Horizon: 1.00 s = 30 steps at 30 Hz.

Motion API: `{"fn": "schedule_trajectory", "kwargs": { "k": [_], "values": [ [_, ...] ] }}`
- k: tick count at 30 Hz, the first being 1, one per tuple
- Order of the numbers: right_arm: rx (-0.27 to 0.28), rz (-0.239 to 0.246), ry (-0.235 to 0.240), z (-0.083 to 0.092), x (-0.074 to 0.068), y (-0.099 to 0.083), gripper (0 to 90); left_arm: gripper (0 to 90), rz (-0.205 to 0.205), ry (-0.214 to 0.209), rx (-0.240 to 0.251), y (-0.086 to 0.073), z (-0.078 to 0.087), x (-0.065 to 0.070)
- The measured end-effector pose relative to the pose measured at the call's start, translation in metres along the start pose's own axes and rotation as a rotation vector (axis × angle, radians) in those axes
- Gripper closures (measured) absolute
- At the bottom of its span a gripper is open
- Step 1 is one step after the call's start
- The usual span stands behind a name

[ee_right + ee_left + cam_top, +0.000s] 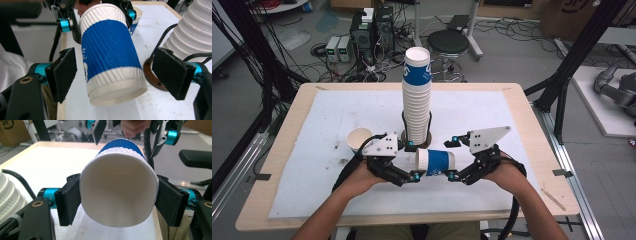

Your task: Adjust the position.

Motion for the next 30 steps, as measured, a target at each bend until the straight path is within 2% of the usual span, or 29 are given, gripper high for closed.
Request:
{"fn": "schedule_trajectory", "kwargs": {
  "k": [11, 17, 22, 30],
  "values": [
    [-0.142, 0.091, 0.005, -0.01, 0.0, 0.013, 20.3, 27.3, -0.015, 0.001, -0.109, 0.007, 0.0, -0.003],
    [-0.235, 0.137, 0.013, -0.018, -0.002, 0.015, 20.4, 27.3, -0.02, -0.007, -0.151, 0.01, -0.002, -0.003],
    [-0.295, 0.153, 0.027, -0.027, -0.004, 0.014, 20.4, 27.3, -0.03, -0.01, -0.187, 0.013, -0.004, -0.003],
    [-0.339, 0.163, 0.041, -0.035, -0.006, 0.012, 20.5, 27.2, -0.036, -0.014, -0.23, 0.014, -0.009, -0.002]
  ]
}}
Point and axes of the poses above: each handheld gripper's, and its own axes: z roughly backward along the jaws, y roughly out of its top, x roughly to its right, the point moved 3 cm from there along -z, roughly forward along the jaws, and after that the axes turned 3 degrees about x, right-handed, at the moved point
